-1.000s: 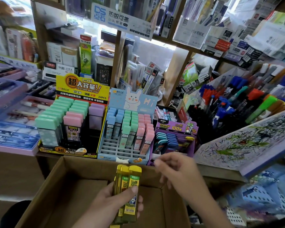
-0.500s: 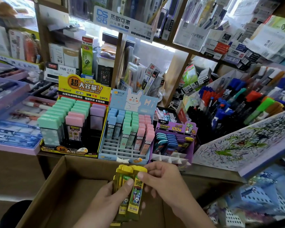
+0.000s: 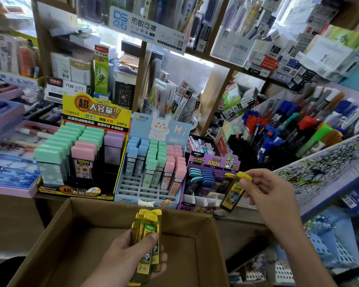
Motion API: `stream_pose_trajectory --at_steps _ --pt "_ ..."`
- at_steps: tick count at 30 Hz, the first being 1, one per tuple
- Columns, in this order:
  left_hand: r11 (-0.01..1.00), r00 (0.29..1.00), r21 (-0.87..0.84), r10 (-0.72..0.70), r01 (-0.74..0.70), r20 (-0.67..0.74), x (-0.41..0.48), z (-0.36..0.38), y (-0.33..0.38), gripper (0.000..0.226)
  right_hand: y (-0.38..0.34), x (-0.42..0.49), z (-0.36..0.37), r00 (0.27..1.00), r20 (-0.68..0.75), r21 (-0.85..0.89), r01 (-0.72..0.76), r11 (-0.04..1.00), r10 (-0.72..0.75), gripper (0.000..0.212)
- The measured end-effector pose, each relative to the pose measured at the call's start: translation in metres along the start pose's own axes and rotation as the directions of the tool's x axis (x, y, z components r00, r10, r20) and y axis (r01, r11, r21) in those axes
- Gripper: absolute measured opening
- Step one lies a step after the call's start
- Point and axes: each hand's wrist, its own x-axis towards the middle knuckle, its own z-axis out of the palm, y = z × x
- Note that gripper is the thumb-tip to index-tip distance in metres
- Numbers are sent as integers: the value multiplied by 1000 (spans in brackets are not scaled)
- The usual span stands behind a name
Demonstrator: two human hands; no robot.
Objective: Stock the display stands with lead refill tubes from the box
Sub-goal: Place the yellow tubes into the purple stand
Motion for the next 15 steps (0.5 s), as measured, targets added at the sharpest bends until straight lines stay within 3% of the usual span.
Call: stream_pose_trajectory --at_steps 11,15 --pt "1000 999 9 -16 15 42 -2 1 1 28 35 33 1 989 -31 -201 138 970 -147 29" --pt "1000 999 -3 -16 16 44 -3 2 3 26 48 39 9 980 -11 -283 185 941 -196 23"
